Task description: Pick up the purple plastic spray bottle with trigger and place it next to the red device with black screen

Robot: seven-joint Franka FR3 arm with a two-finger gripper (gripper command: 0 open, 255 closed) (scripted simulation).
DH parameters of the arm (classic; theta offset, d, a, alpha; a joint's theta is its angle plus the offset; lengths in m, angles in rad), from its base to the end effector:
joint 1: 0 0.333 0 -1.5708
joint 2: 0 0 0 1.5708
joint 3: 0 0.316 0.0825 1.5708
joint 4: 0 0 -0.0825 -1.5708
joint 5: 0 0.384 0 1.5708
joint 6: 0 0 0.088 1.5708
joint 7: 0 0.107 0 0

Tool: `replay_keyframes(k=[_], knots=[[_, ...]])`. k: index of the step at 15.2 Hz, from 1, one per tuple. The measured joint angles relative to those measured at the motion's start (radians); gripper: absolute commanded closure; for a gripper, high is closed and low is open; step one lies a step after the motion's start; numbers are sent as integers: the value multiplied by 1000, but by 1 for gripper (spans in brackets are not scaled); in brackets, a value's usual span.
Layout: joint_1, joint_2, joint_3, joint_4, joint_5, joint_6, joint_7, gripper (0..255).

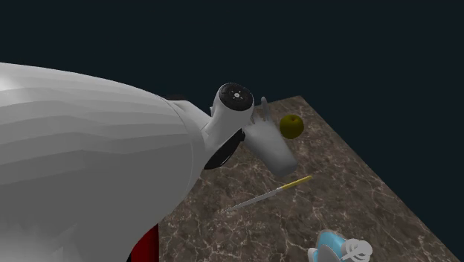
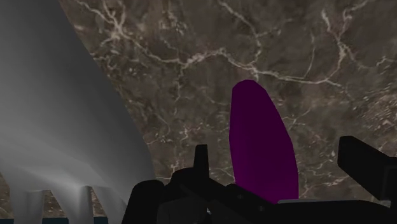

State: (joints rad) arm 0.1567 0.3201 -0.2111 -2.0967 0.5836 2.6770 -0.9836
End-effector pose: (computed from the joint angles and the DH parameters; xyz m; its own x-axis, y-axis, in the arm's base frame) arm 0.6017 -0.0460 0.2953 0.8337 0.4108 0.3691 0.4452 -0.8954 -0.0090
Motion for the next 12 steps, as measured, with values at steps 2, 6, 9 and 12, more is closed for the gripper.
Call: replay_keyframes(k=[2,6,9,12], knots=[[0,0,0,0,0,0,0,255],[0,0,0,0,0,0,0,255],[0,0,0,0,0,0,0,255],[0,0,0,0,0,1,0,255]])
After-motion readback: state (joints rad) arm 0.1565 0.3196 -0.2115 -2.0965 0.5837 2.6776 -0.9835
